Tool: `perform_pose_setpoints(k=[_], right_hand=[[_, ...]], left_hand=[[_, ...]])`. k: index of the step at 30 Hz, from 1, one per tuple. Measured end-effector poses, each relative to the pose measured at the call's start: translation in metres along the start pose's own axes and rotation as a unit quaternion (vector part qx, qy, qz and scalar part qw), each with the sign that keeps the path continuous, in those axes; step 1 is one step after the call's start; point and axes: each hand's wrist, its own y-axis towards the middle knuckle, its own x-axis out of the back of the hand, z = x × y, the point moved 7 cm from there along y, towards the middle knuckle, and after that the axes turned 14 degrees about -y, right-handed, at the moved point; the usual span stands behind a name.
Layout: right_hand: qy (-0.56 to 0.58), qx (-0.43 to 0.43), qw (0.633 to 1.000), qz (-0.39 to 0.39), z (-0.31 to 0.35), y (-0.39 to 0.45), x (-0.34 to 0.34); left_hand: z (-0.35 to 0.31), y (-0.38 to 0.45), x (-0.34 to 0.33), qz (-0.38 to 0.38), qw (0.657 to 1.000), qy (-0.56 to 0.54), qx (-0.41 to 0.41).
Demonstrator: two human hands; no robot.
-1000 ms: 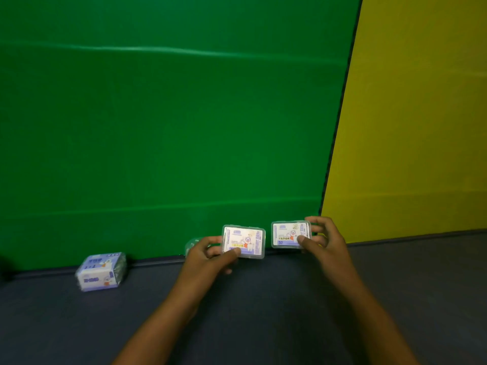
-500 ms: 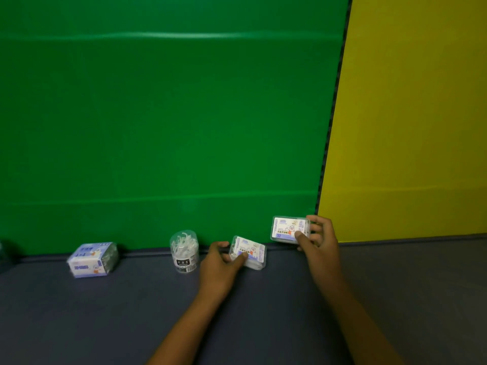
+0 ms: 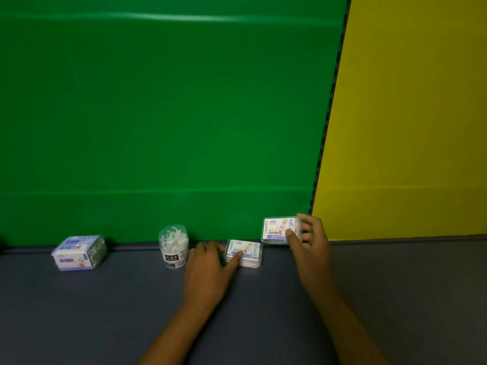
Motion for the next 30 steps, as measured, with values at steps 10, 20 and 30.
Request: perform_pose_setpoints(k=[10,20,30], right_hand=[[-0.075,-0.018,0.996,0.044,-0.013,-0.003,0.000],[-0.277,0.031,0.957,0.078,-0.030,-0.007,-0.012],[-0.312,0.058,0.946,0.064,-0.014,-0.014,-0.007]], left_hand=[[-0.027,-0.004,0.025,-0.023,0.986,0.081,-0.144],[-0.031,-0.007,0.024,0.009,0.982,0.087,-0.165],[-0.045,-0.016,0.035,0.049,0.978,0.108,-0.170]])
